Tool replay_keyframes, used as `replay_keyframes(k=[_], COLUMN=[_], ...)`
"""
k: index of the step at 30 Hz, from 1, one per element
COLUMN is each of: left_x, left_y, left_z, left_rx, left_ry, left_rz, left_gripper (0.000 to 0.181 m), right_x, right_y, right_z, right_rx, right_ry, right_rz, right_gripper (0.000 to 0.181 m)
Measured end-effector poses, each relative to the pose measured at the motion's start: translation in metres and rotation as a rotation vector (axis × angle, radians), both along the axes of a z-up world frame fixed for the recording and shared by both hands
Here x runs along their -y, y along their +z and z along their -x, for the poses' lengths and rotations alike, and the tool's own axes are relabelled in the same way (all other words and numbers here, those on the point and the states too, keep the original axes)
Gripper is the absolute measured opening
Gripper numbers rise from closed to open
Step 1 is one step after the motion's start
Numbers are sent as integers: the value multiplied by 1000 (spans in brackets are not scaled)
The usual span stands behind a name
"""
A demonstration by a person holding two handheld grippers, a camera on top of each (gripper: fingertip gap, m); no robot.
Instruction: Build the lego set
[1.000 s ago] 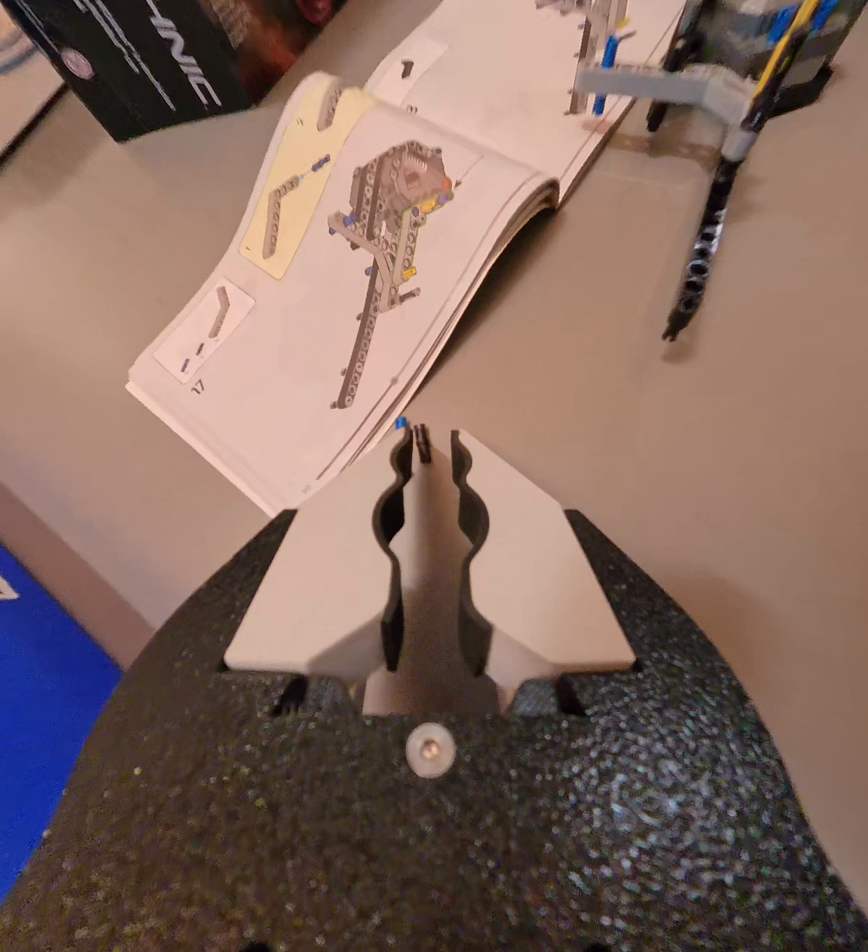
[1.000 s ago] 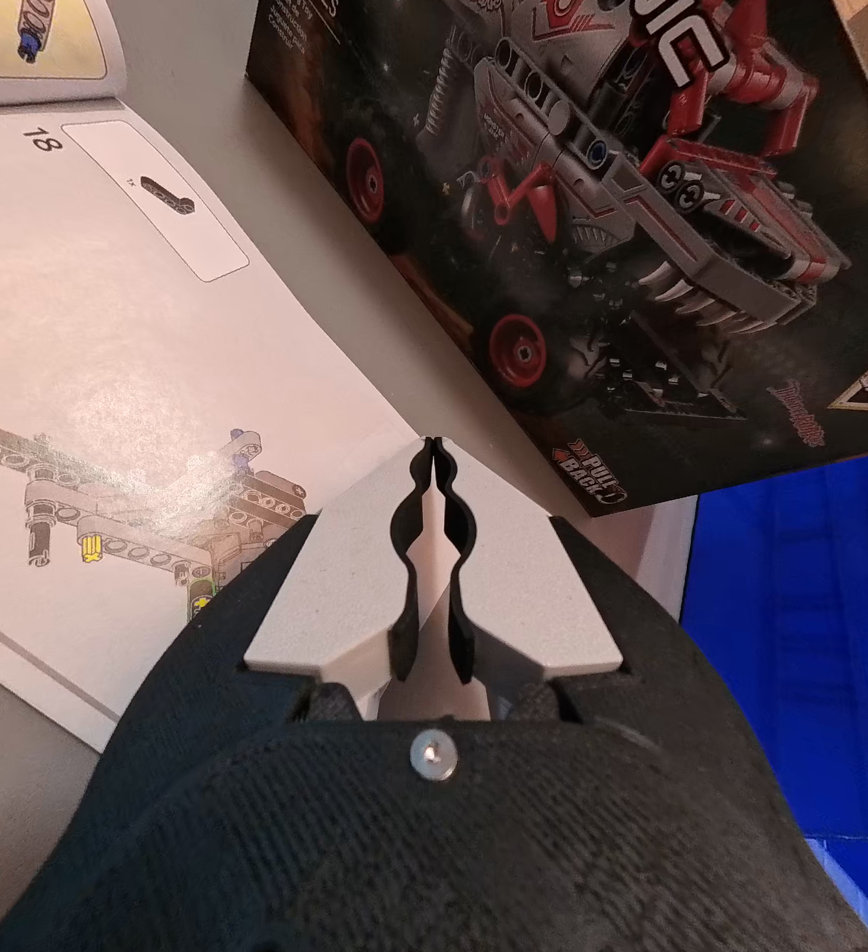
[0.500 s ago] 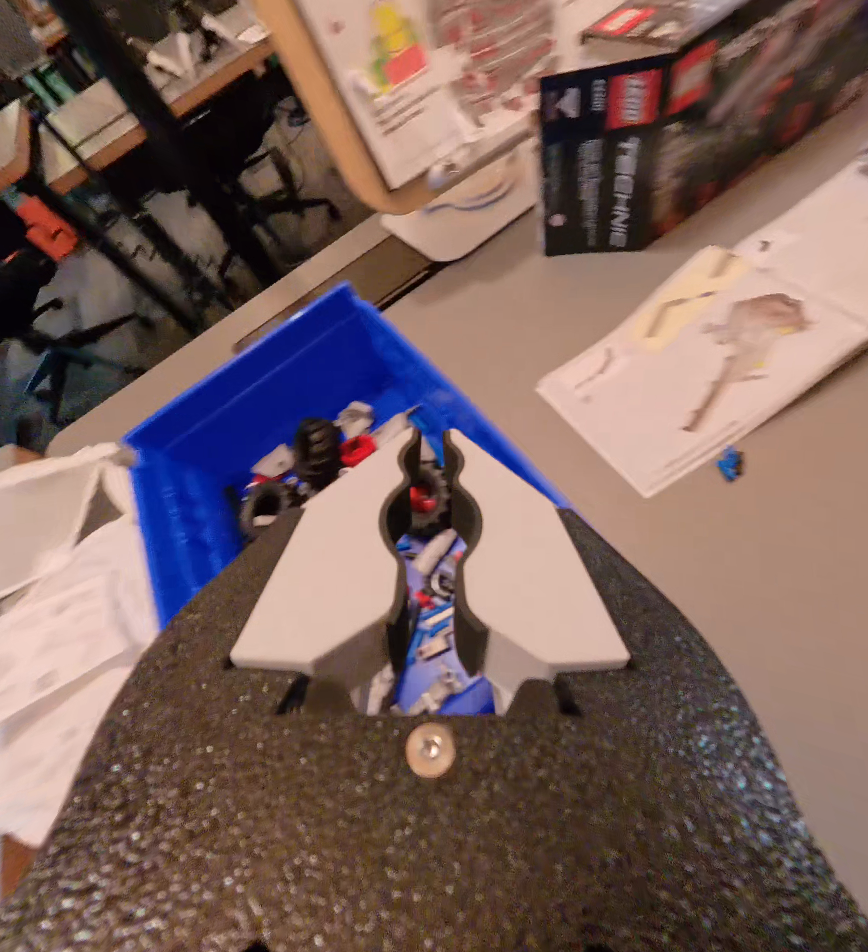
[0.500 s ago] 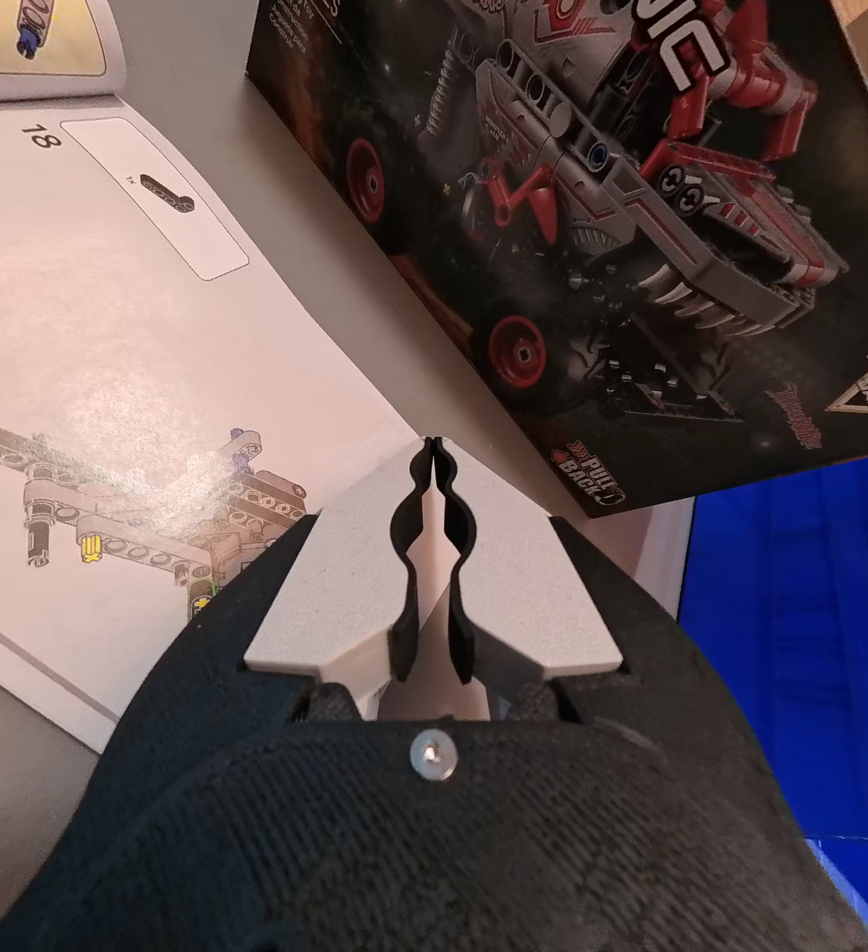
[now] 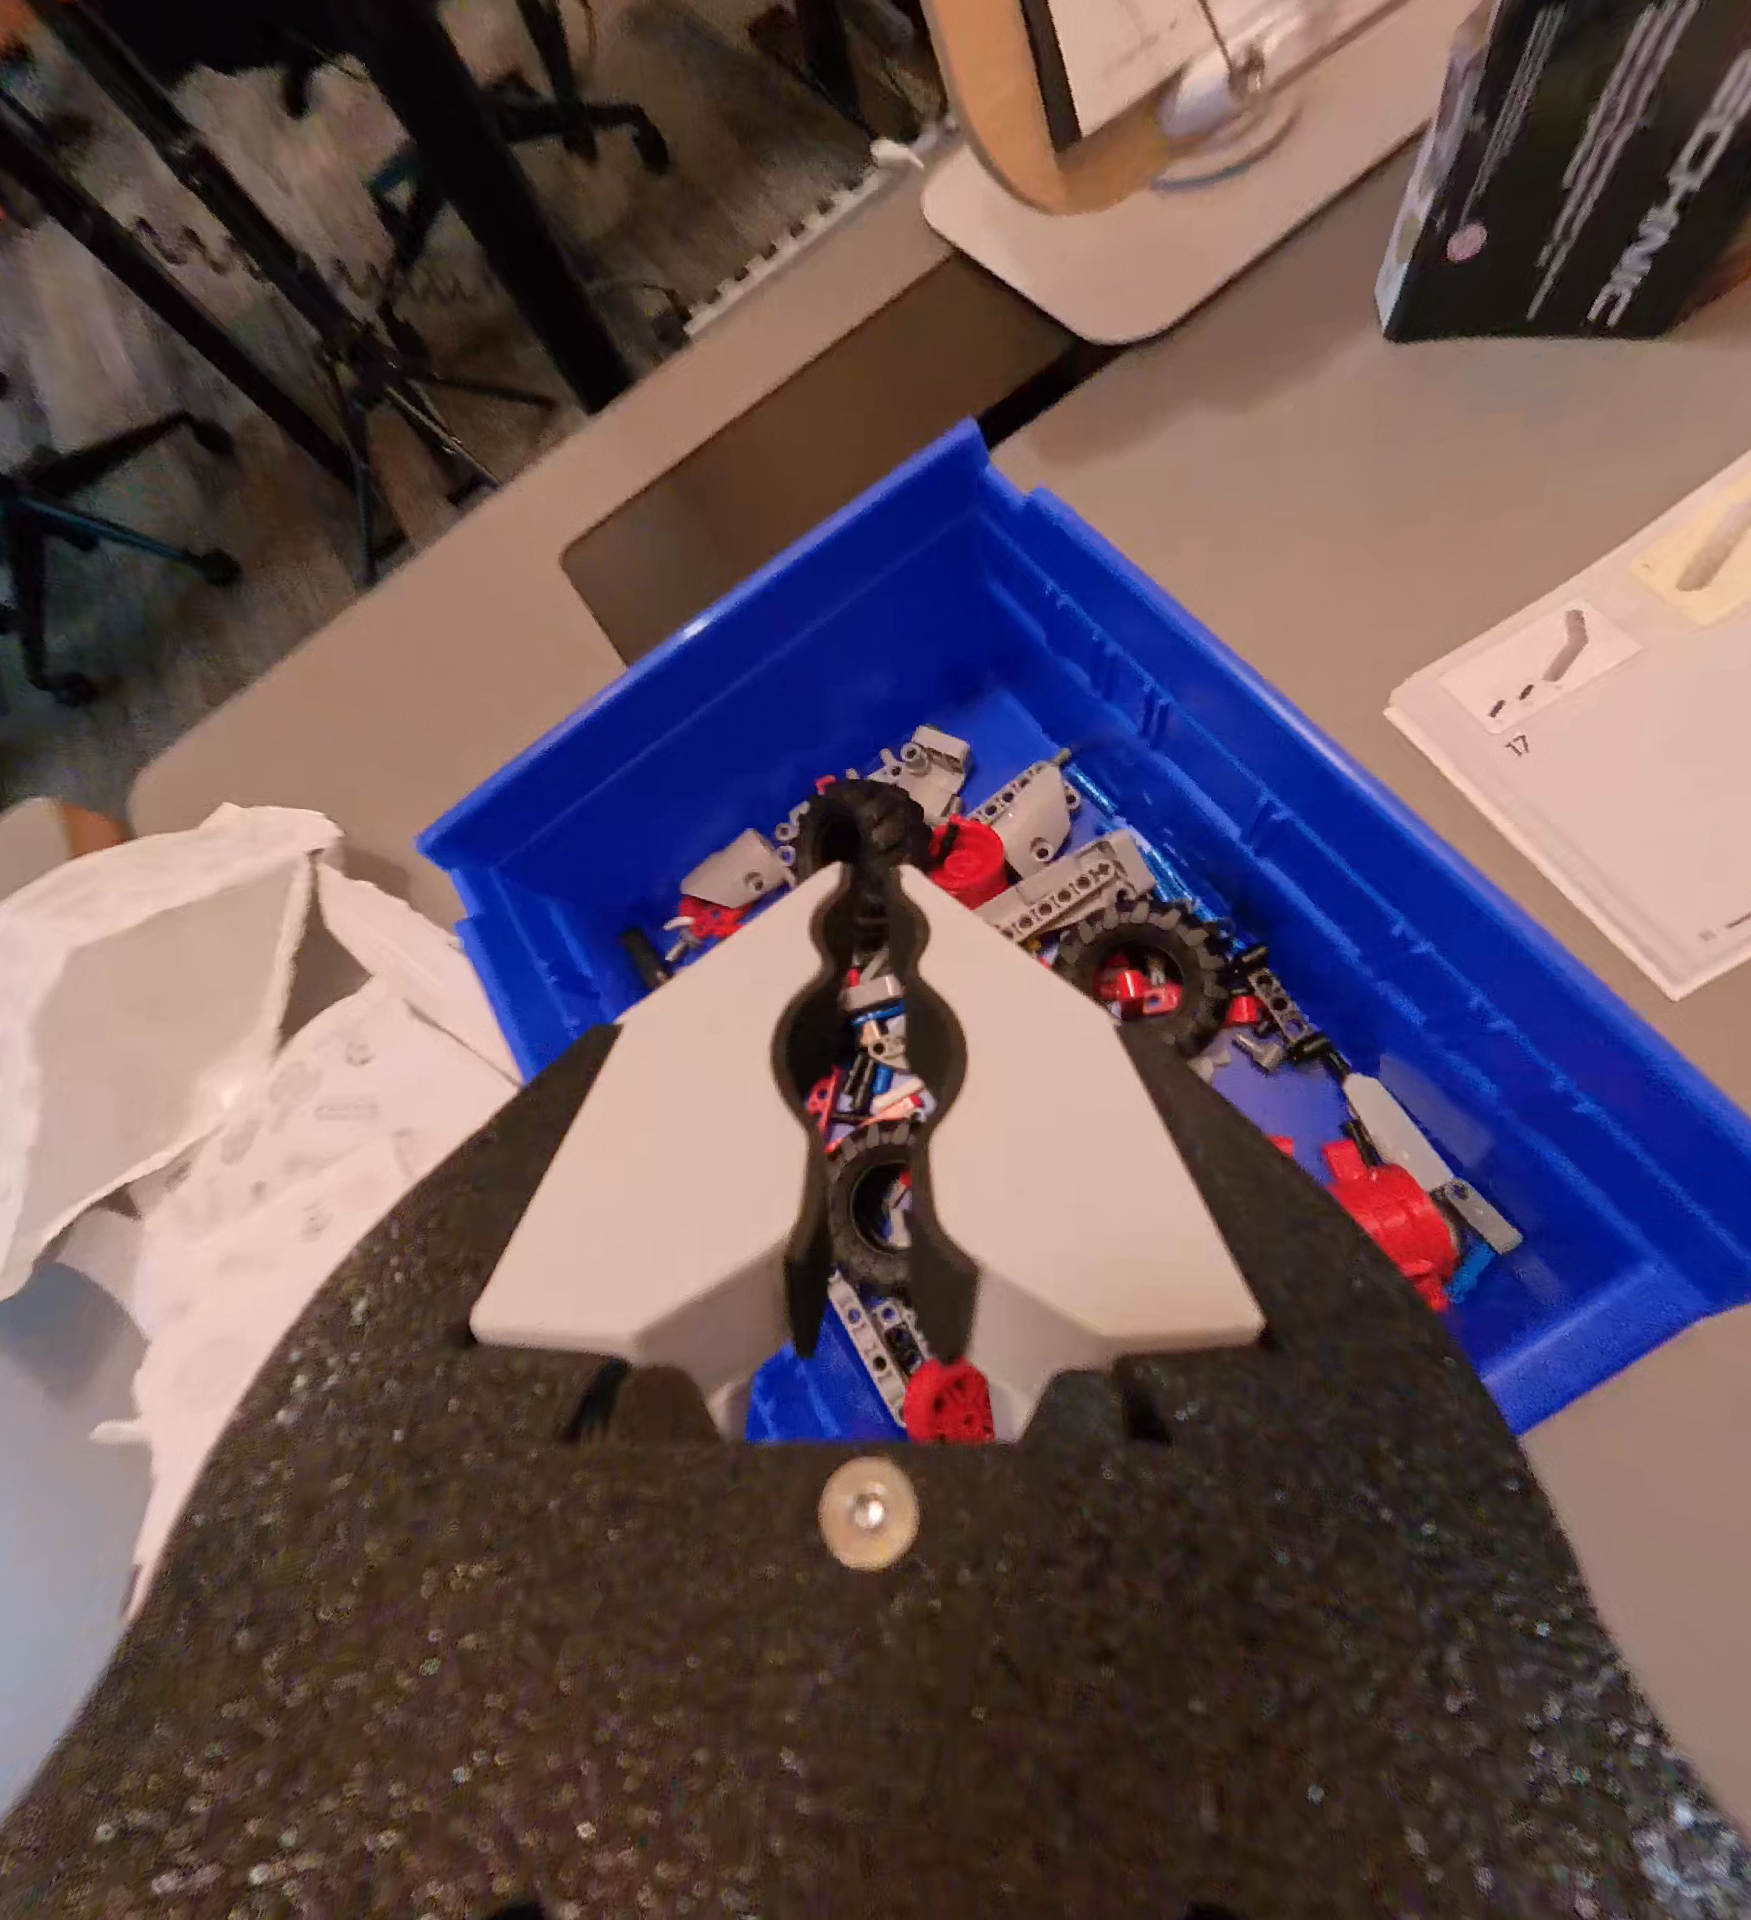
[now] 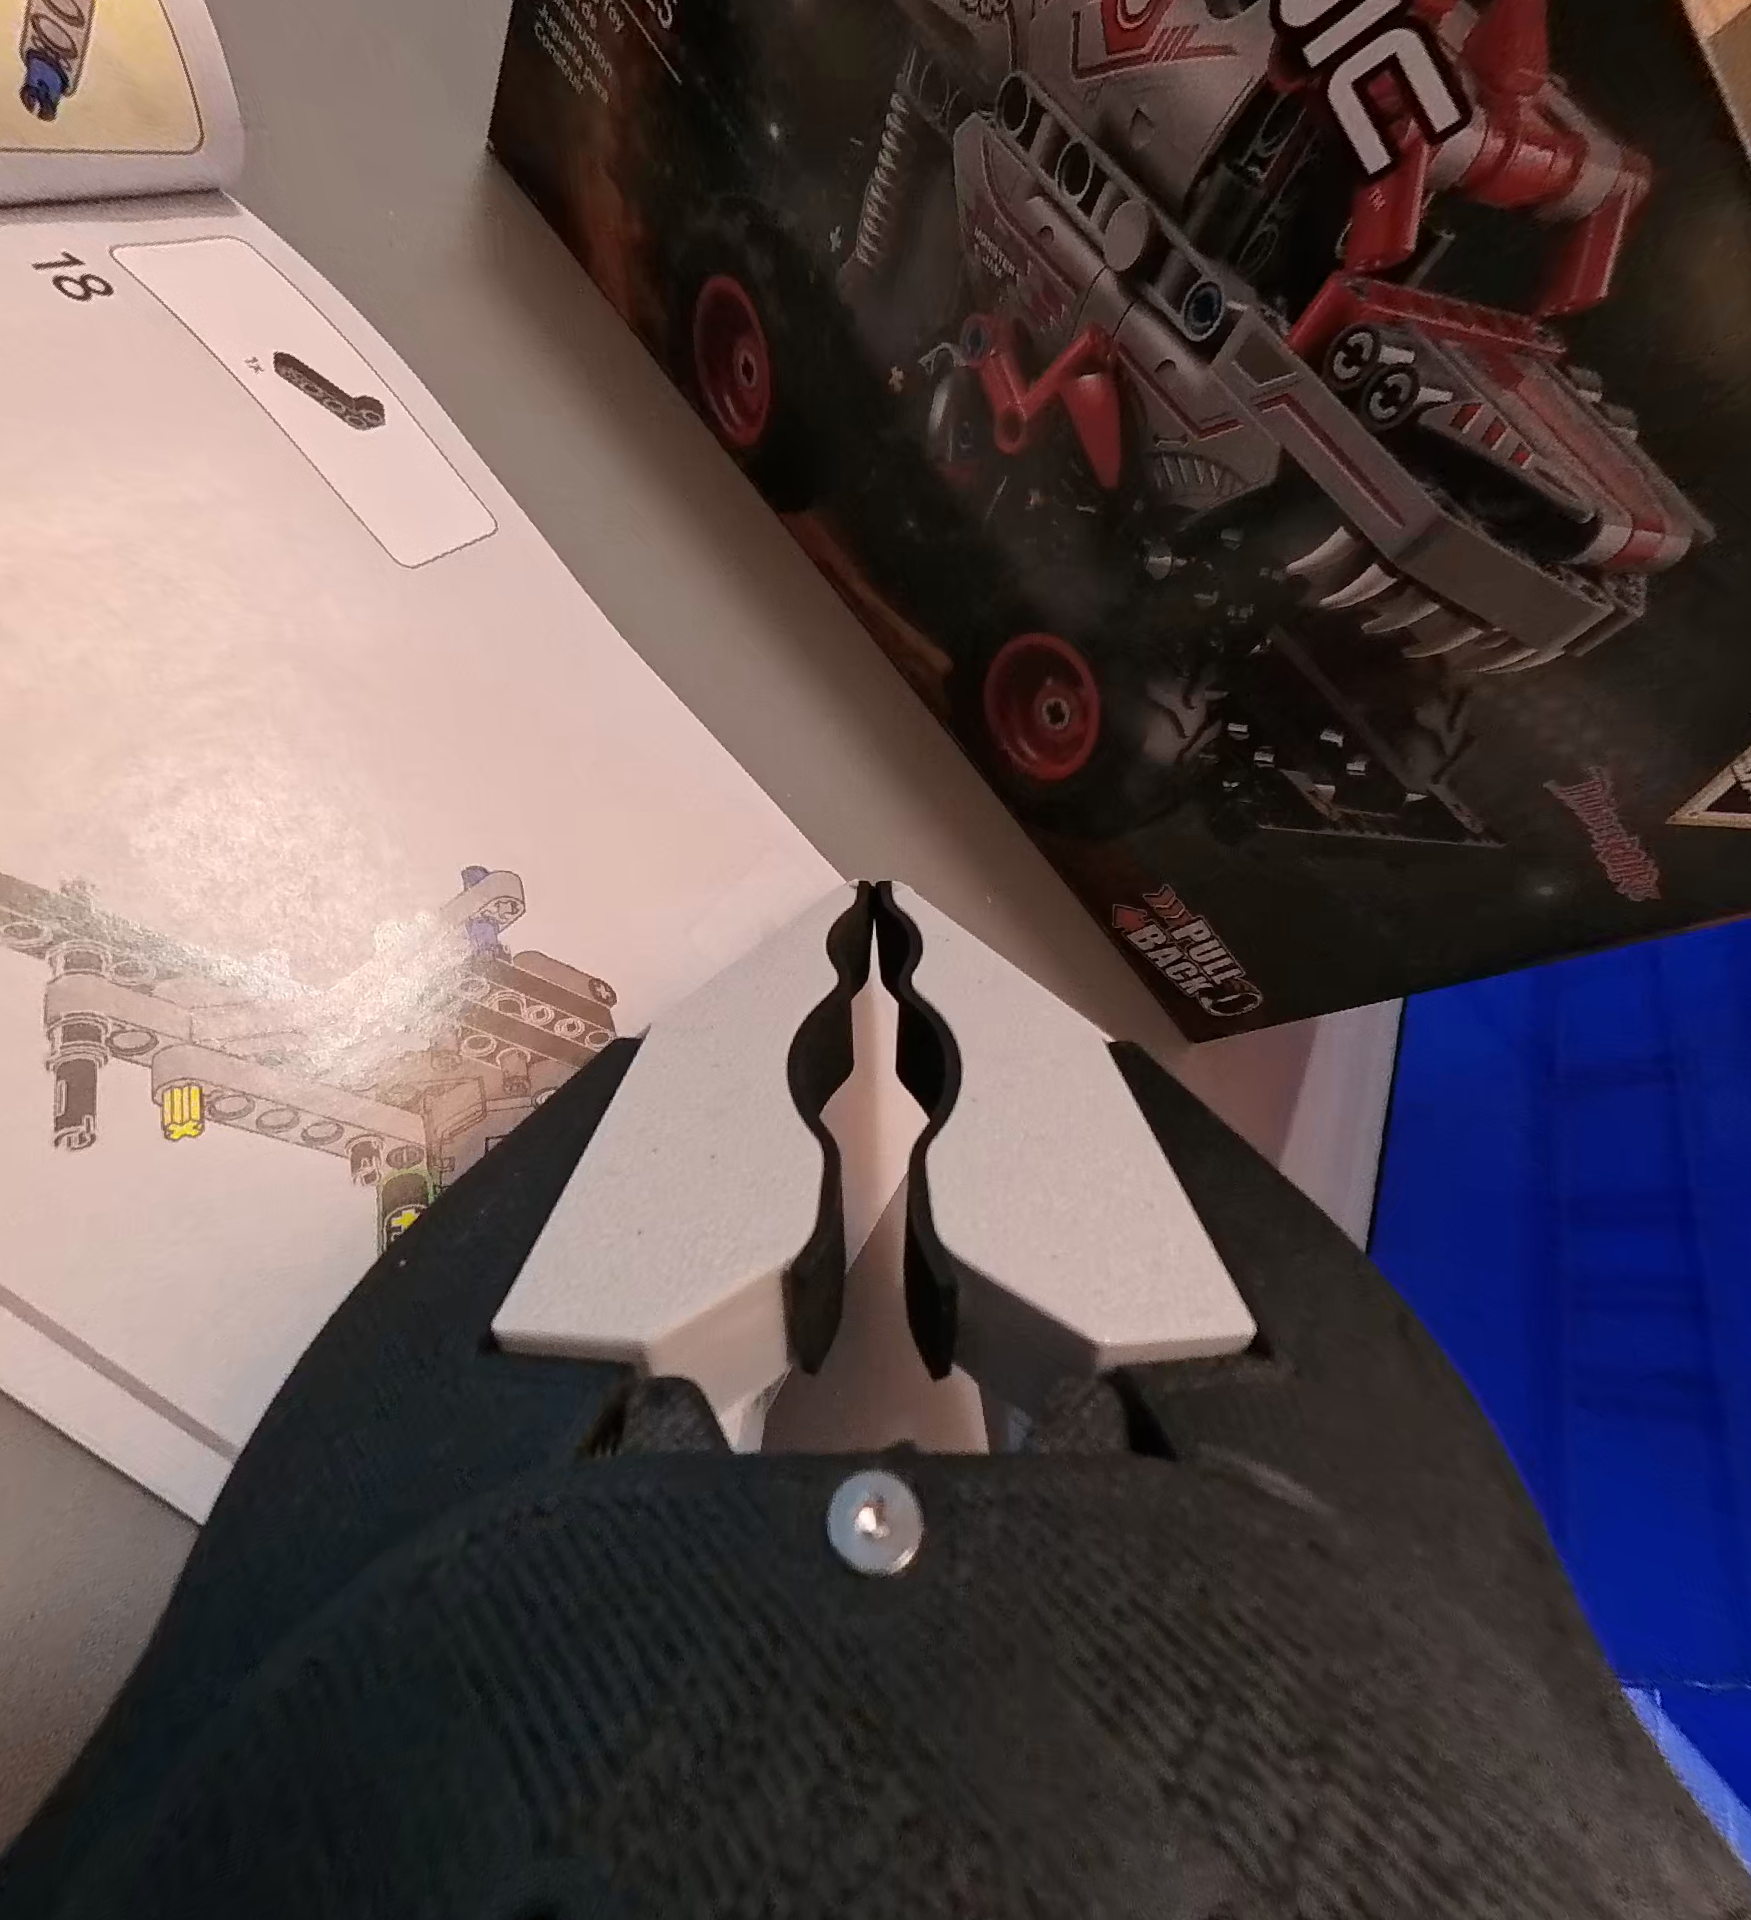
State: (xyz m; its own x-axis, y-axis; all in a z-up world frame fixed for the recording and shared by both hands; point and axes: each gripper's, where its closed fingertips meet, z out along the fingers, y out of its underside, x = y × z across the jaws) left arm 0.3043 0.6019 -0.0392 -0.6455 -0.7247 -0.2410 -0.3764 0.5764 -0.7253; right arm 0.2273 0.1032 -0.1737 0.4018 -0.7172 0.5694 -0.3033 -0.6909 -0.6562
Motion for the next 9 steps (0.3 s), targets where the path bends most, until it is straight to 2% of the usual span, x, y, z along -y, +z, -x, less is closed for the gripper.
replay_keyframes(k=[1,6,9], left_x=[0,-2,12], left_y=[-11,-61,-83], left_z=[-3,-10,-8], left_rx=[-46,-170,-183], left_ry=[-5,-65,-183], left_rz=[-14,-140,-192], left_gripper=[2,6,12], right_x=[0,0,0], right_y=[0,0,0], right_z=[0,0,0], right_rx=[0,1,-1], right_ry=[0,0,1], right_rz=[0,1,-1], right_gripper=[0,0,0])
